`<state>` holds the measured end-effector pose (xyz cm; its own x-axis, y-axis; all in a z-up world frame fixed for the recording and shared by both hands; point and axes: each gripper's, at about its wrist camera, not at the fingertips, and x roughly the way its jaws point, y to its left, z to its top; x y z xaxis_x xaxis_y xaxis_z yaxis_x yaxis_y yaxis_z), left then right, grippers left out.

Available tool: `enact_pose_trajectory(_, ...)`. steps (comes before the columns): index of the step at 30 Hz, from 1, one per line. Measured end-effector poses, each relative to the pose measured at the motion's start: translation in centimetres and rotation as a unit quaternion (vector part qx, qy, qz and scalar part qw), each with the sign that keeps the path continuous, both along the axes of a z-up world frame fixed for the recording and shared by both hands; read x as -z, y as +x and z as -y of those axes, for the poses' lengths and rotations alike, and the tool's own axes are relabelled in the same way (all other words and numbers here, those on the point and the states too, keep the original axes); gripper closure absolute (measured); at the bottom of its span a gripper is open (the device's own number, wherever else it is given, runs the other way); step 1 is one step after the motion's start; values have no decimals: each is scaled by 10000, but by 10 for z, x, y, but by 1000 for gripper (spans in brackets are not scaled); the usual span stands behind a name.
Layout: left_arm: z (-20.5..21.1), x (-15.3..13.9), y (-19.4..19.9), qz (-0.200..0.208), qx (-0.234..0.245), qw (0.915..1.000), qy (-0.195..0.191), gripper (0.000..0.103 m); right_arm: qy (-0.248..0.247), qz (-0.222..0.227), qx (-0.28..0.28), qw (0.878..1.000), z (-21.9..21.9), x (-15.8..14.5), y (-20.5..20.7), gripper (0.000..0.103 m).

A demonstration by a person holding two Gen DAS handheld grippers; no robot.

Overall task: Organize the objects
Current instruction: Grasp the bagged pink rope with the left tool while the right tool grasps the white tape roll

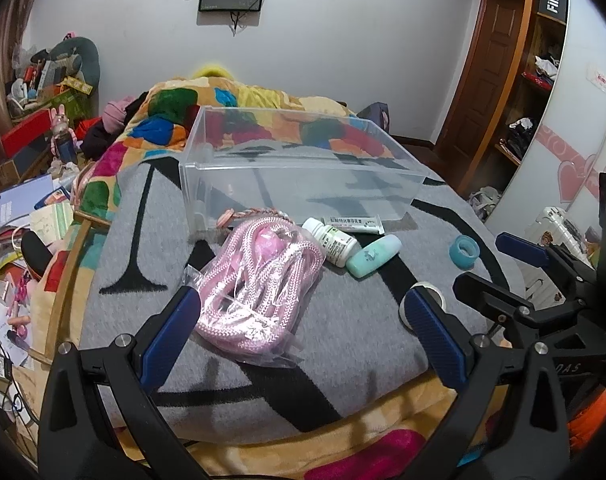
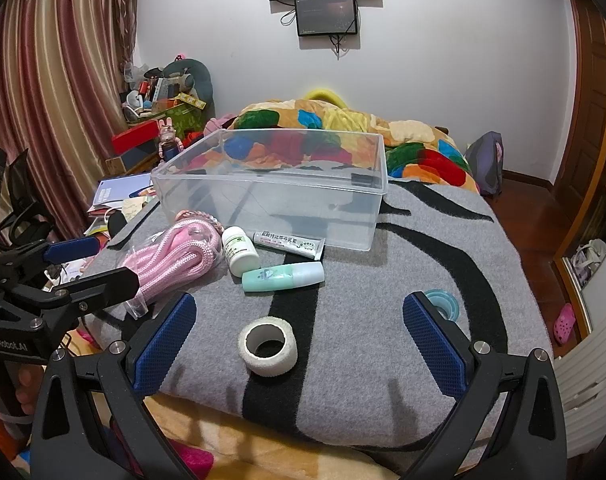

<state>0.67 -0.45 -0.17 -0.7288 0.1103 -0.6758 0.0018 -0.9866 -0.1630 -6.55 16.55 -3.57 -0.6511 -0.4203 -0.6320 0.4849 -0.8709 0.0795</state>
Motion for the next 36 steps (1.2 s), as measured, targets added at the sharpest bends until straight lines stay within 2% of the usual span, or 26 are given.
enact_pose_trajectory(5,4,5,-2,24,-66,9999,-80,0,-62,63,-112,9999,1,2,1,0)
enact_pose_trajectory(7,6,8,-3,54,-78,9999,-104,6,-56,88,-158,9998,2,4,0,1)
enact_pose_trajectory(9,8,12,-7,167,-49,9998,-121,19,-12,125,-195,9997,4,7,-1,1)
enact_pose_trajectory(10,9,15,-11,258,-55,9995,-163,19,5,147,-204,9997,4,9,-1,3)
enact_pose_trajectory(15,14,26,-22,442,-72,9983,-377,19,92,375,-285,9988,8,20,-6,20)
enact_pose_trajectory(20,19,34,-42,588,218,9968,-490,16,204,679,-388,9967,12,35,-12,40)
enact_pose_trajectory(22,20,41,-50,692,337,9955,-544,12,250,805,-445,9954,14,41,-13,47)
enact_pose_trajectory(27,22,58,-66,931,366,9936,-534,12,293,993,-575,9930,17,50,-15,59)
enact_pose_trajectory(28,23,59,-67,866,319,9942,-545,12,285,1007,-595,9927,17,51,-15,63)
enact_pose_trajectory(29,22,59,-66,815,312,9947,-547,15,270,1002,-614,9927,18,51,-13,66)
enact_pose_trajectory(30,22,59,-65,752,305,9953,-536,22,249,989,-640,9927,18,51,-12,67)
enact_pose_trajectory(33,21,56,-60,638,333,9964,-452,36,268,929,-630,9933,18,49,-10,68)
enact_pose_trajectory(36,21,53,-54,593,289,9970,-403,38,248,892,-547,9942,17,47,-12,68)
